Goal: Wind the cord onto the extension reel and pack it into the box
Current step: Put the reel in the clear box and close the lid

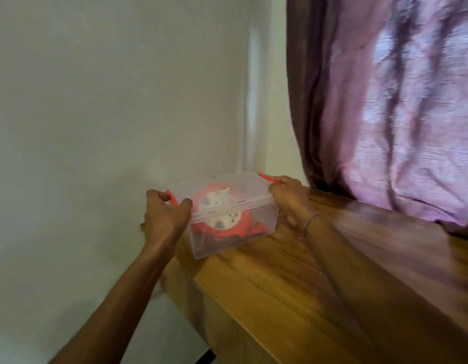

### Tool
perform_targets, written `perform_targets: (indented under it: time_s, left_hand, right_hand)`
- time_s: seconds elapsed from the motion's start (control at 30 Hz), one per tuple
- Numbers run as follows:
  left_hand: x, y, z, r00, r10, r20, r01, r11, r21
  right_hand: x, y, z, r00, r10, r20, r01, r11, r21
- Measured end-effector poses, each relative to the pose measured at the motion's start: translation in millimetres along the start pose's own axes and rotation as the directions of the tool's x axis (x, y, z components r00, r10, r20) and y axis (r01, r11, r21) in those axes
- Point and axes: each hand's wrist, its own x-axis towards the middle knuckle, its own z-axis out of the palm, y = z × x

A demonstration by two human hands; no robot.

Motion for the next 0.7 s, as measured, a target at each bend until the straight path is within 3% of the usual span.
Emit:
perform_targets:
  time_s: [0.37,0.63,0.7]
  left_hand:
    - [33,-18,-19,0.954,0.048,-0.296,-0.035,0.998,0.047]
    - [35,-21,-15,0.939,0.034,-0.341,-0.012,0.998,0.067]
    - [33,-18,-16,0.94,0.039,-0.34,-0.002,0.994,0.109]
  right_hand:
    - [62,-13,96,0.974,0.041,0.221,-0.086,0.976,0.199]
    - [68,-10,102,0.967,0.05,0.249,-0.104,0.972,0.209]
    - [68,-11,103,0.979,0.016,0.205,-0.049,0.986,0.157]
